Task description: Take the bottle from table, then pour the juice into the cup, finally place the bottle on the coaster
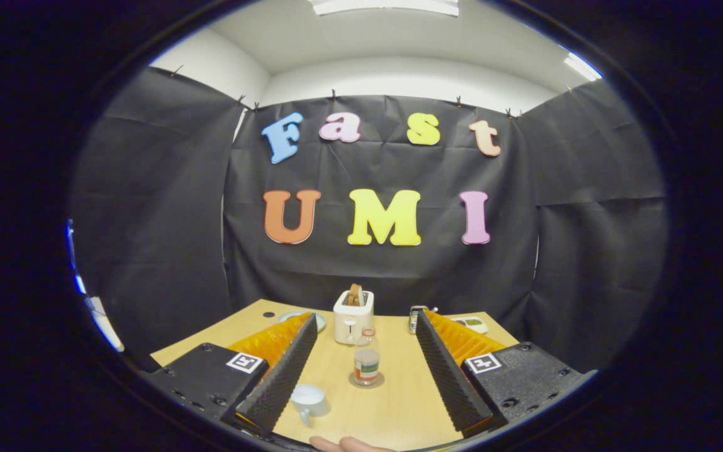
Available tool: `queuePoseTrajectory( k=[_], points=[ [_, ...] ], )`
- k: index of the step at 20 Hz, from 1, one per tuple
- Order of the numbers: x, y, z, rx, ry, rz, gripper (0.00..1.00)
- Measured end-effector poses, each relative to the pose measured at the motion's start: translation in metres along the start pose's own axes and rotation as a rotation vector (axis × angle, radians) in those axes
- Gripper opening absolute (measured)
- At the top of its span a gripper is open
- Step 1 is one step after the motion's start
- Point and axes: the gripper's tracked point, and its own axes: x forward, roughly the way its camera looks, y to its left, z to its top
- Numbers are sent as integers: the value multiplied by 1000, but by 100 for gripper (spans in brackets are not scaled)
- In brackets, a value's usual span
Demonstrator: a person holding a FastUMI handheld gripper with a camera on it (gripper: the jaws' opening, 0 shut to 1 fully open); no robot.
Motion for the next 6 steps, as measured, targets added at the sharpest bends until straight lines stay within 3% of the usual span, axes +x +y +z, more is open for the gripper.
queuePoseTrajectory(
  k=[6],
  points=[
    [-25, -31, 10, 26, 4, -34, 100]
  ],
)
